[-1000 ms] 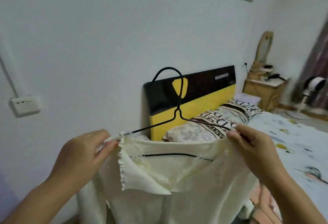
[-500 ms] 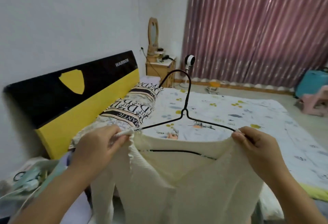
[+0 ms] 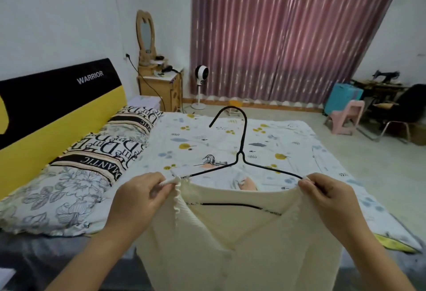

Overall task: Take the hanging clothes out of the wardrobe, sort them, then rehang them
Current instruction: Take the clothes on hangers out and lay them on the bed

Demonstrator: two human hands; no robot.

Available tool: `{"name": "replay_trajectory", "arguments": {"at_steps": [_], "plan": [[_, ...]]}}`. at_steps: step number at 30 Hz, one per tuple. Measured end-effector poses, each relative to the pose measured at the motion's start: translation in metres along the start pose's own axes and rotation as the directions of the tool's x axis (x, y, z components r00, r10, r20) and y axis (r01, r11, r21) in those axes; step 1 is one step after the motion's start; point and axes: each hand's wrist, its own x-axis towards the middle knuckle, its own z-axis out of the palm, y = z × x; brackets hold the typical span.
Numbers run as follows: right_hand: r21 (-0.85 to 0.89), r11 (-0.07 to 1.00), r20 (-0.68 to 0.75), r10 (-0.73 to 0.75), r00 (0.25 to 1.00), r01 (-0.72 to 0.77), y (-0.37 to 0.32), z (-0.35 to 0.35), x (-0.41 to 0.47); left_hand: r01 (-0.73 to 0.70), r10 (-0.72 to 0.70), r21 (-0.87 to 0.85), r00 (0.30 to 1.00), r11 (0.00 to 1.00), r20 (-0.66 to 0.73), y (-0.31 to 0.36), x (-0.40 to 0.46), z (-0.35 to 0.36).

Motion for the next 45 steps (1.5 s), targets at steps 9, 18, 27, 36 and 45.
{"name": "replay_trajectory", "arguments": {"at_steps": [9,18,27,36,45], "plan": [[-0.041,0.992,0.045,0.125,0.991,-0.123,0.049,0.057,0.076,0.044,-0.043,-0.04,0.999,0.998,0.032,-0.05,0.06,0.092],[-0.107,0.964,0.116,0.253,0.96,-0.242,0.082,0.151,0.181,0.046,-0.039,-0.087,0.997,0.995,0.073,-0.139,0.155,0.182],[-0.272,0.93,0.223,0.311,0.924,-0.248,0.135,0.231,0.281,0.1,-0.094,-0.076,0.993,0.992,0.076,-0.196,0.212,0.282],[-0.528,0.825,0.263,0.385,0.885,-0.202,0.258,0.324,0.348,0.307,-0.294,-0.039,0.936,0.951,0.193,-0.244,0.248,0.419],[-0.612,0.755,0.322,0.509,0.798,-0.234,0.36,0.433,0.374,0.485,-0.501,0.135,0.802,0.864,0.325,-0.299,0.248,0.54]]}}
